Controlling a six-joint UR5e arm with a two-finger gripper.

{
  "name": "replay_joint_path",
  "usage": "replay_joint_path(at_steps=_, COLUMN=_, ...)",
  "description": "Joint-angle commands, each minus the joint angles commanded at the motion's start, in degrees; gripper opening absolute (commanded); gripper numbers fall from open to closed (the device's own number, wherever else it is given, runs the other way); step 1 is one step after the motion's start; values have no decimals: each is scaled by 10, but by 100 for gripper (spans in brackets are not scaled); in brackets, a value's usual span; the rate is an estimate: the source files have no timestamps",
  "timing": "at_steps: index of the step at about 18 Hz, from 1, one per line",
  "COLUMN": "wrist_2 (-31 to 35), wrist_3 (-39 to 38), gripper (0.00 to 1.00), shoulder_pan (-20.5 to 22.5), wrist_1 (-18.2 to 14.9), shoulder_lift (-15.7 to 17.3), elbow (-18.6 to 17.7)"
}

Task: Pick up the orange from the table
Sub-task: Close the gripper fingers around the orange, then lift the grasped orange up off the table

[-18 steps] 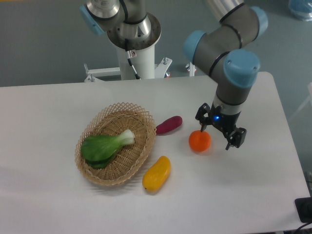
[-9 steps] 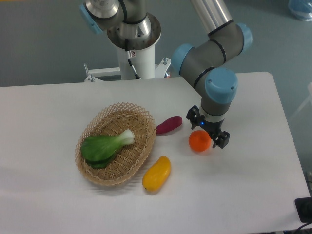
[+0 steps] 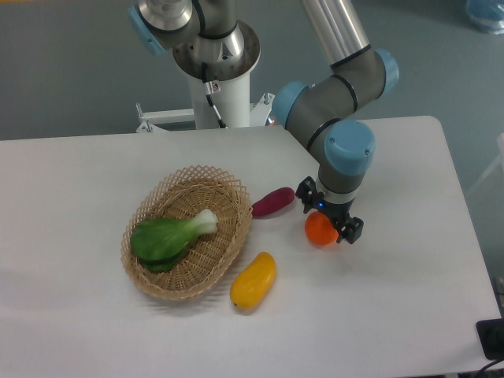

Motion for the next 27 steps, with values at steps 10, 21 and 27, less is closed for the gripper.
replay_joint_path(at_steps=10, wrist_2=14, wrist_3=-1, gripper=100, shoulder_pan=-1, wrist_1=4, shoulder_lift=-6, elbow=-4)
replay_joint_path(at_steps=21, wrist_2=14, wrist_3=2, gripper=70, shoulder_pan=-1, wrist_1=4, shoulder_lift=-6, elbow=-3)
replay_joint_path(at_steps=27, wrist_2=12, wrist_3=9, gripper=68, shoulder_pan=0, wrist_1=4, shoulder_lift=-4, elbow=5)
